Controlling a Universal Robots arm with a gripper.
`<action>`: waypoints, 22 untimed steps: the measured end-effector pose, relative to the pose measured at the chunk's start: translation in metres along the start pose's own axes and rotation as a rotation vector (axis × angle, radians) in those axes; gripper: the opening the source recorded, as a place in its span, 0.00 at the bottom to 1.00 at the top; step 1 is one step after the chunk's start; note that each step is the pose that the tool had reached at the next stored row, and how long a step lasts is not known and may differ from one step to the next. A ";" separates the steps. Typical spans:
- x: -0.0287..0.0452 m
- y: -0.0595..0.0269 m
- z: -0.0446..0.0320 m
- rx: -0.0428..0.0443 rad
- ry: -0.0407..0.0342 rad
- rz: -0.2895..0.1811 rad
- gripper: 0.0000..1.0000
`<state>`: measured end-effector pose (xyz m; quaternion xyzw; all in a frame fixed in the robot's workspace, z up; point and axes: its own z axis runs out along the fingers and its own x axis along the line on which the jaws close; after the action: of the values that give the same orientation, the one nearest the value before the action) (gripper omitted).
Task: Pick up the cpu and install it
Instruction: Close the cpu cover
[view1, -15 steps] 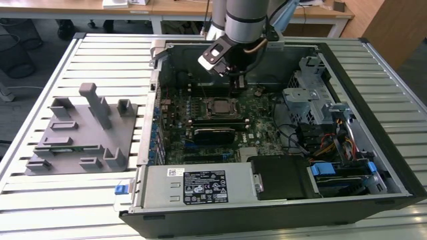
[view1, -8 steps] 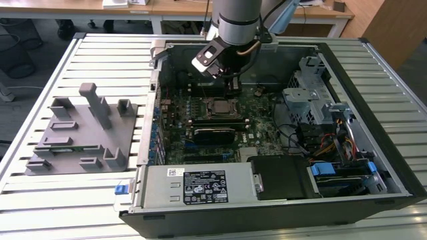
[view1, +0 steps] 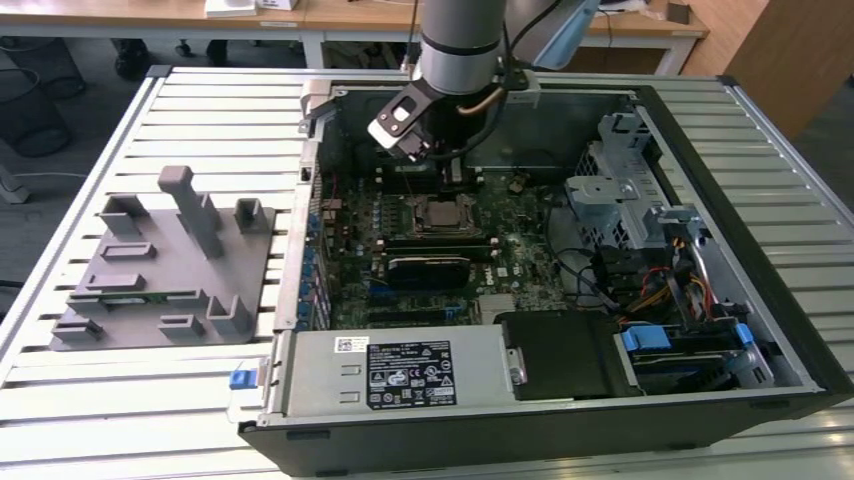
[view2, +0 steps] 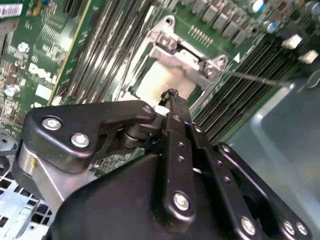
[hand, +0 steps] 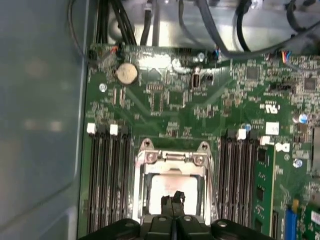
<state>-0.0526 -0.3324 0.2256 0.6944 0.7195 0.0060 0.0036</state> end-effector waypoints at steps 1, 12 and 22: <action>0.0001 -0.0020 0.0004 0.0000 0.0000 0.000 0.11; -0.0001 -0.0193 0.0055 0.0000 0.0000 0.000 0.11; 0.0001 -0.0272 0.0162 0.0000 0.0000 0.000 0.11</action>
<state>-0.0796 -0.3332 0.2091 0.6945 0.7195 0.0060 0.0036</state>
